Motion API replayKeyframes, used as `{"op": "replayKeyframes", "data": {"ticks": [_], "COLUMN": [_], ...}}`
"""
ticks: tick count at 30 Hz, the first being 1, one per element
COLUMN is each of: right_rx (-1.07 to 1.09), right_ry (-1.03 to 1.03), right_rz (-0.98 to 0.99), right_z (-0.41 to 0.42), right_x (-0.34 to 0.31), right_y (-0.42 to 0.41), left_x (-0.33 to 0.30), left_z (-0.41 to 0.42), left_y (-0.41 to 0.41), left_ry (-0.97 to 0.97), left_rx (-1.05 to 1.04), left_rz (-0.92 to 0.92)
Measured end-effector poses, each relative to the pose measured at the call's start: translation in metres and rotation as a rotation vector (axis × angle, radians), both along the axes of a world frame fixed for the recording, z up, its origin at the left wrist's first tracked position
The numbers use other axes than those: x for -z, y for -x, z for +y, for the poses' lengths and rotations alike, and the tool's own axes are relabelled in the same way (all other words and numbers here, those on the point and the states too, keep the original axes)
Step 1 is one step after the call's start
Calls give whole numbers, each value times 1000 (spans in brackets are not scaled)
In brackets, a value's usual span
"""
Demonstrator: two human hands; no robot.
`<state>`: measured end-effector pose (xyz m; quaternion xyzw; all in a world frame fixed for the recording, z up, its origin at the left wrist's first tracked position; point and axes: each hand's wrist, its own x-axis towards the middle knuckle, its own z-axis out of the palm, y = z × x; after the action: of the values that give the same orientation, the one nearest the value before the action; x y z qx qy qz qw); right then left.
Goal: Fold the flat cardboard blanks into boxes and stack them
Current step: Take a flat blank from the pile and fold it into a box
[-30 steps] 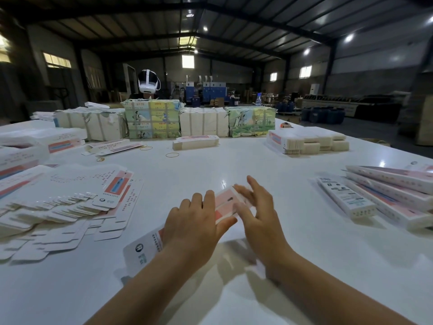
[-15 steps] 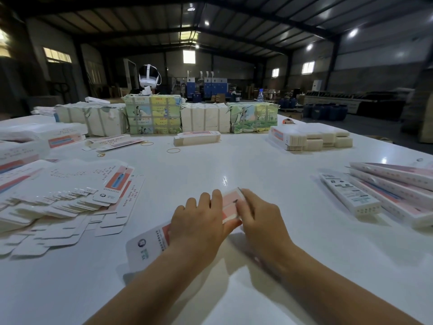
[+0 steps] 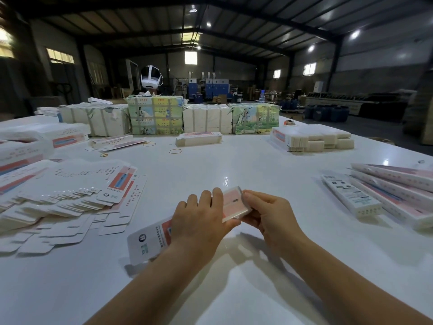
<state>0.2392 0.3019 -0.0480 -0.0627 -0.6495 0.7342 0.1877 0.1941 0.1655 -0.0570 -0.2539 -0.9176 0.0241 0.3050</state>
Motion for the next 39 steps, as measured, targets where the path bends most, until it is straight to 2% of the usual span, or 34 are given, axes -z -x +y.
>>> {"op": "replayKeyframes", "data": {"ticks": [3,7,8,15,21,27,32,39], "right_rx": [59,66,70,127,235,257,340,412], "right_ry": [-101,-88,-79,-87,-261,-377,-618,-795], "right_rz": [67,90,87,-82,-16,62,74,101], "right_z": [-2,-3,-3,3,6,6,4,4], "right_x": [-1,-2,-2,-5,-5,-1,4,7], "right_y": [-2,-5,-5,-4,-4,-2,0,0], "left_x": [4,-1,0,0,0,1,2,5], "left_z": [-1,-2,-2,-4,-2,0,-2,2], "left_y": [3,-1,-1,5,5,5,5,0], "left_ry": [-8,-63,-82,-45,18,-1,-9,17], "left_rx": [34,62,83,100,110,113,105,101], "left_rz": [7,17,67,218,254,225,234,239]}}
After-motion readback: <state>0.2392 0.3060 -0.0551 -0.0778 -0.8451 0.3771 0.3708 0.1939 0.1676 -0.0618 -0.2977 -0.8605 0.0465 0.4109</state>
